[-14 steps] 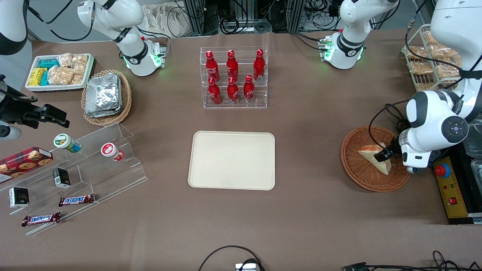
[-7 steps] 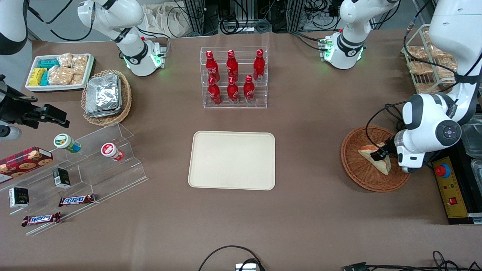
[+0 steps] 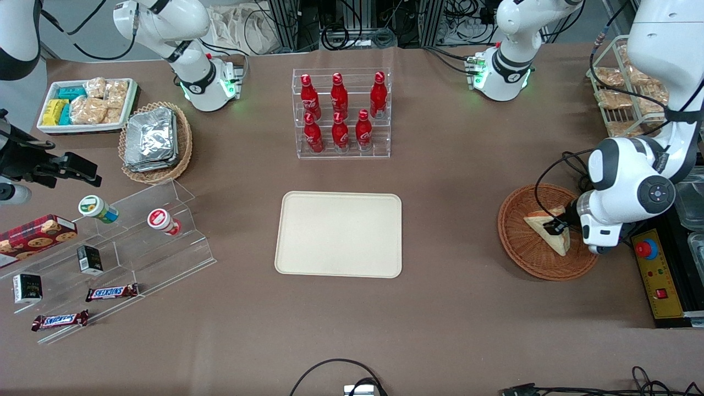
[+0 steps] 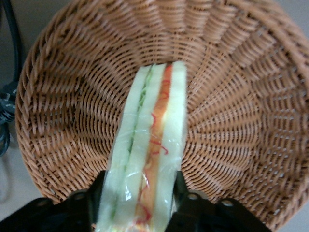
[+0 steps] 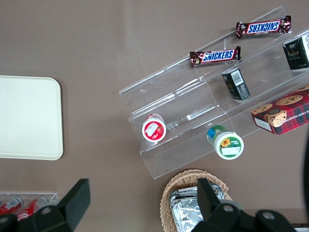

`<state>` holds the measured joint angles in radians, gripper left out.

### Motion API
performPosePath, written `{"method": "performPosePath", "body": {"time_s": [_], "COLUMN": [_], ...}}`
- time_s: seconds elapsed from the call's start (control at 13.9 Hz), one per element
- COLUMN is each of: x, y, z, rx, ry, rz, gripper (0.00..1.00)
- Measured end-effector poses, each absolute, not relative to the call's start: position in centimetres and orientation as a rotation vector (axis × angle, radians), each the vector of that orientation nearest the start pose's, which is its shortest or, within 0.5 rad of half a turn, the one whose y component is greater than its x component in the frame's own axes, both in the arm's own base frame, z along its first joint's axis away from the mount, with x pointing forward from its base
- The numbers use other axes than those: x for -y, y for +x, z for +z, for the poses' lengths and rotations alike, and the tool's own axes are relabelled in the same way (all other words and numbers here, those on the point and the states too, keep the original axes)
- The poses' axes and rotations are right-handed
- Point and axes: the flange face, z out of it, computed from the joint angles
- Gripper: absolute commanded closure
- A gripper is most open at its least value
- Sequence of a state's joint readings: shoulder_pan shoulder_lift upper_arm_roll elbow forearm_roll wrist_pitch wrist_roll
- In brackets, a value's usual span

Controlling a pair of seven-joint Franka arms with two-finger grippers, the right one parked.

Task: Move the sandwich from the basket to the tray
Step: 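Lift the sandwich out of the basket and carry it over the cream tray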

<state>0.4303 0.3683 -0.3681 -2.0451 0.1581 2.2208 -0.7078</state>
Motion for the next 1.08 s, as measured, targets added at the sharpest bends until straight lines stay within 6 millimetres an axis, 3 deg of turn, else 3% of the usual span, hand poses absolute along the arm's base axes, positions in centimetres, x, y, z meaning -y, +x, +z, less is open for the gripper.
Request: {"method": "performPosePath", "body": {"time_s": [0.14, 0.29, 0.43, 0.58, 0.72, 0.87, 1.08], "x": [-4.6, -4.7, -4.4, -2.8, 0.1, 3.9, 11.4], "y": [58.3, 59.5, 60.9, 62.4, 63.8, 64.3, 63.7], "z": [27.3, 30.0, 33.9, 38.3, 42.7, 45.8, 47.7], "rx": [1.029, 1.025, 1.008, 0.959, 0.88, 0.775, 0.589], "ry": [-2.924, -2.925, -2.918, -2.926, -2.955, -2.989, -3.033], "rz": [0.204, 0.162, 0.16, 0.153, 0.114, 0.082, 0.066], "gripper": [1.0, 1.0, 1.0, 1.0, 1.0, 1.0, 1.0]}}
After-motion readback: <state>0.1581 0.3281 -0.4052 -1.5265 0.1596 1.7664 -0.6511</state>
